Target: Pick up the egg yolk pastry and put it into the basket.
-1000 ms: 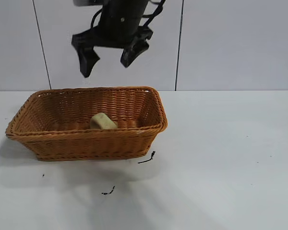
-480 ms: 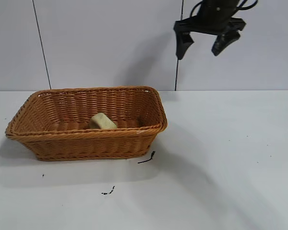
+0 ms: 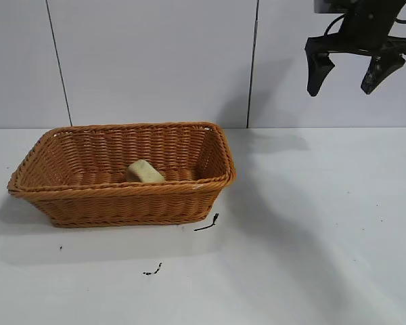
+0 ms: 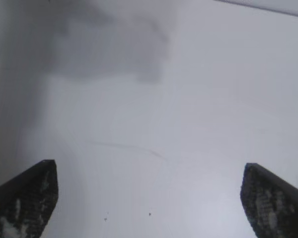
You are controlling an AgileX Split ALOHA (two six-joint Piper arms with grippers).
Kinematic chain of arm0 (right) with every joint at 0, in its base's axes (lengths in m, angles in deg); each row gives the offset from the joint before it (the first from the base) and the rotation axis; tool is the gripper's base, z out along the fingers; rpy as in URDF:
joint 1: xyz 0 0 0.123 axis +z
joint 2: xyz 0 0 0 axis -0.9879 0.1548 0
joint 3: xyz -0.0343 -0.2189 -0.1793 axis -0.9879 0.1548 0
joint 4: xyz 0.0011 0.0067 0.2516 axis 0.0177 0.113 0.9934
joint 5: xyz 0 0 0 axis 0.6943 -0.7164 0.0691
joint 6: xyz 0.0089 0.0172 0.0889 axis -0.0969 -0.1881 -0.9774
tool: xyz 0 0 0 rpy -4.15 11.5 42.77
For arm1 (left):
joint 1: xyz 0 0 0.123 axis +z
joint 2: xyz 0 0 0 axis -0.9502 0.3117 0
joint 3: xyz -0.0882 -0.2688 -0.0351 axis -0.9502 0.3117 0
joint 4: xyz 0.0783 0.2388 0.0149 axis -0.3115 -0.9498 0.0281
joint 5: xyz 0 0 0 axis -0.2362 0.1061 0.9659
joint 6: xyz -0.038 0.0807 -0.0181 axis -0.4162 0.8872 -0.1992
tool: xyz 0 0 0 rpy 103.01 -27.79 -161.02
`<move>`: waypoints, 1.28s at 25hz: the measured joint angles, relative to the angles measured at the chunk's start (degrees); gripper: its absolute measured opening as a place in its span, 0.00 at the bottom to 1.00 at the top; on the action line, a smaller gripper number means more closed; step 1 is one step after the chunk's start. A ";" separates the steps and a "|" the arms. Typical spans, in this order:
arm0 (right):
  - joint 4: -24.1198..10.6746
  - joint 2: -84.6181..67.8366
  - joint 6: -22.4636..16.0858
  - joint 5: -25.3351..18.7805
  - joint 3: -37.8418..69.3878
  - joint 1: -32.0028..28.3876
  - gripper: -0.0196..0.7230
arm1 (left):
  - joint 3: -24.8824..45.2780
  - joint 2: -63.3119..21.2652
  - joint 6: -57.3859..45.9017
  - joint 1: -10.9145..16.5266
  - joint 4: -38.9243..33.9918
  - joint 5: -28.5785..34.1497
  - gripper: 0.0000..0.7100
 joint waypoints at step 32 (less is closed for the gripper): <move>0.03 -96.69 -0.39 8.19 88.88 0.00 0.96 | 0.00 0.00 0.00 0.00 0.00 0.00 0.98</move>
